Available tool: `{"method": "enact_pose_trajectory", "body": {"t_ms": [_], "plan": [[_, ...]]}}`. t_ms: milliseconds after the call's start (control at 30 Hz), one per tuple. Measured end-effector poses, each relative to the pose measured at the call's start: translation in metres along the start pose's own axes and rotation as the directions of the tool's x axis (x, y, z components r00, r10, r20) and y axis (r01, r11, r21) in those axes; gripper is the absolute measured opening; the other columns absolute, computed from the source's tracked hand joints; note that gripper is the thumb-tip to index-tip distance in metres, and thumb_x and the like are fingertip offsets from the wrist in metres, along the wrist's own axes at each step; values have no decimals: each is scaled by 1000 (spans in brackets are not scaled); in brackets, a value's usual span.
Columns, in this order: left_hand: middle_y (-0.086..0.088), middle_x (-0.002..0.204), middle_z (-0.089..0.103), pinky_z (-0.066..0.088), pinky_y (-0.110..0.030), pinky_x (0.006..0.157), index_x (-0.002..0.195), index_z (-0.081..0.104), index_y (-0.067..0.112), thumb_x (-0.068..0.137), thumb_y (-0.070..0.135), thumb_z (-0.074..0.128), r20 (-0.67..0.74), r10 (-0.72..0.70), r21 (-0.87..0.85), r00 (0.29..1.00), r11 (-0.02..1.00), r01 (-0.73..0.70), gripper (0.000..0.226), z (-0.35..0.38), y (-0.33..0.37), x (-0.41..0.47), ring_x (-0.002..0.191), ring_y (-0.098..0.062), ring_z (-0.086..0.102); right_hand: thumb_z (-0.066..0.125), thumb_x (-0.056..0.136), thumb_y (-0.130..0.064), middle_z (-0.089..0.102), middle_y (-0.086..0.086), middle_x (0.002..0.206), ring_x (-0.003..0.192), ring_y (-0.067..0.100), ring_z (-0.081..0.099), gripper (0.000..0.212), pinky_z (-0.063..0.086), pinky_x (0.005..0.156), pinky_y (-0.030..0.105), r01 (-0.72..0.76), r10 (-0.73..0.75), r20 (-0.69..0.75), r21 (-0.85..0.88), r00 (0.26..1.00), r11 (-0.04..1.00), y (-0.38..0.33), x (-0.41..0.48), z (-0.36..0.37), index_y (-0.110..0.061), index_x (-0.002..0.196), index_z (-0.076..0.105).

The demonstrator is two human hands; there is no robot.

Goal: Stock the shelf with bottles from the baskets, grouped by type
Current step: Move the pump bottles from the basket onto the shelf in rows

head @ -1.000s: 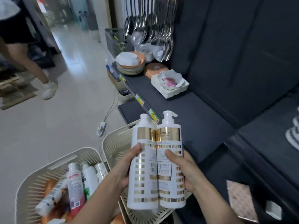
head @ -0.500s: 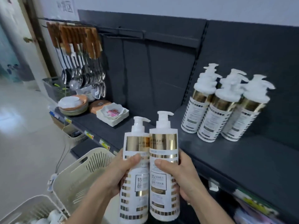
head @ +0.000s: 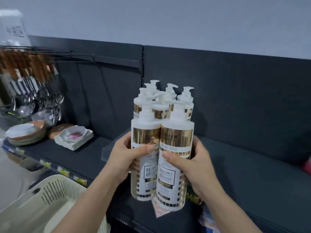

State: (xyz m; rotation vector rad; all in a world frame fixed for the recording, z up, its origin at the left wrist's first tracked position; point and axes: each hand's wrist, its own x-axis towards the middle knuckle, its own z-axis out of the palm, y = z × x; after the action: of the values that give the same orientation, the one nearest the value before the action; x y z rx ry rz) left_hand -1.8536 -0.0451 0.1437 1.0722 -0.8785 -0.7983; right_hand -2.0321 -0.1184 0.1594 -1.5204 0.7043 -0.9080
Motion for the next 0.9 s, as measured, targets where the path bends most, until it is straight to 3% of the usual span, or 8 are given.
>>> {"method": "enact_pose_trajectory", "body": {"t_ms": [200,333,500,667,900], "plan": [[-11,102,74,56,-35,76,100,72,17,50,20,86,32,49,74,998,996,-52,52,38,6,31,96,-27,71,91,60,-15,75,-12,101,90,6,72,60,59,77,33,36,-41,-89,-58,995,998,-6,15,-42,-32,109,59],[-2,98,76,54,-25,71,97,72,21,45,30,85,63,77,151,995,985,-85,54,53,5,55,93,-16,71,91,61,-17,75,-12,100,89,5,72,58,58,77,34,42,-54,-138,-90,989,995,-5,36,-60,-31,108,60],[0,105,74,53,-28,78,109,67,16,48,31,86,129,29,185,991,981,-53,66,55,-11,90,99,-15,69,92,60,-18,74,-9,102,91,7,72,61,59,83,39,24,-52,-208,-132,977,991,5,67,-77,-27,112,60],[0,111,72,53,-30,89,122,60,14,58,12,83,194,-16,202,981,979,-24,68,53,-37,121,107,-15,66,93,58,-19,74,-8,103,94,9,71,62,58,86,41,-8,-34,-243,-170,969,985,23,94,-87,-27,110,60],[4,122,67,52,-28,93,133,50,21,61,8,83,268,-77,250,960,968,8,80,53,-58,141,114,-9,62,92,59,-14,75,-6,100,91,8,71,59,58,83,35,-37,-7,-252,-169,968,985,45,115,-97,-24,108,60]]}}
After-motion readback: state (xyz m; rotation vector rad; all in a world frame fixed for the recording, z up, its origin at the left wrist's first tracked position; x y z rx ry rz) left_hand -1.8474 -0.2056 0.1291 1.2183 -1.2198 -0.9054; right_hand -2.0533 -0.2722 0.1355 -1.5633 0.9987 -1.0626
